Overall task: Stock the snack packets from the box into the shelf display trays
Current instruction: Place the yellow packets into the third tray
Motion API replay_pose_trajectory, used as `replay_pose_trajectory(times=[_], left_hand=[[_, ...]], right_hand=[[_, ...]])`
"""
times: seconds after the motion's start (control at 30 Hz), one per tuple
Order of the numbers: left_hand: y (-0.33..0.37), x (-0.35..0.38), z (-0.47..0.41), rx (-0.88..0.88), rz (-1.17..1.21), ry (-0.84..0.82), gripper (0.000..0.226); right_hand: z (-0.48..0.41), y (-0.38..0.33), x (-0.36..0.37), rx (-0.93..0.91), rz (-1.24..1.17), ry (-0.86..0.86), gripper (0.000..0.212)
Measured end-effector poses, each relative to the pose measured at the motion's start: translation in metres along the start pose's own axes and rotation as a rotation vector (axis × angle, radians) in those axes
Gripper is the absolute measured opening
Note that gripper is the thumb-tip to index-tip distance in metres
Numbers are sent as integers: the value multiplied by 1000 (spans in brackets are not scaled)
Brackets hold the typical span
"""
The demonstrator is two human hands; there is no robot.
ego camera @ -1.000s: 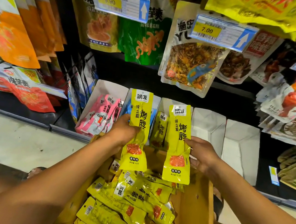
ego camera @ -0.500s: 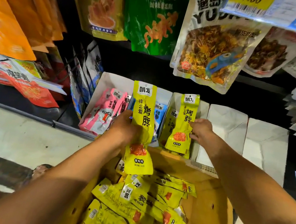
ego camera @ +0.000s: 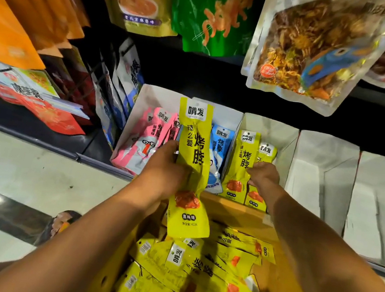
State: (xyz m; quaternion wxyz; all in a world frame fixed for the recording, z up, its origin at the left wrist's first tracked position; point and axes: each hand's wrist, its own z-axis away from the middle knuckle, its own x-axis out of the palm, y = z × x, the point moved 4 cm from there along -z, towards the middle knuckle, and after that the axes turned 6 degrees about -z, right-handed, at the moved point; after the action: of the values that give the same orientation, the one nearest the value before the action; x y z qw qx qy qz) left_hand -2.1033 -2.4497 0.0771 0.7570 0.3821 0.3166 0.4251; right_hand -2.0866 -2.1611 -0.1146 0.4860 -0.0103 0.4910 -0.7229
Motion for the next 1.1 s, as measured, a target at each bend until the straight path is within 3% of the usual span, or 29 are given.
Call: replay_pose_trajectory(times=[0.03, 0.13, 0.63, 0.87, 1.1], left_hand=[[1, 0, 2, 2, 2, -10, 35], [0, 0, 2, -2, -15, -18, 40], [-4, -2, -3, 3, -76, 0, 44], [-4, -2, 3, 25, -113, 16, 30], [6, 10, 15, 15, -74, 39, 35]], right_hand=[[-3, 0, -1, -37, 78, 4, 10], [-9, 1, -3, -93, 229, 0, 16], [4, -7, -7, -190, 422, -75, 48], [33, -27, -27, -266, 343, -120, 57], [114, -71, -54, -507, 330, -220, 58]])
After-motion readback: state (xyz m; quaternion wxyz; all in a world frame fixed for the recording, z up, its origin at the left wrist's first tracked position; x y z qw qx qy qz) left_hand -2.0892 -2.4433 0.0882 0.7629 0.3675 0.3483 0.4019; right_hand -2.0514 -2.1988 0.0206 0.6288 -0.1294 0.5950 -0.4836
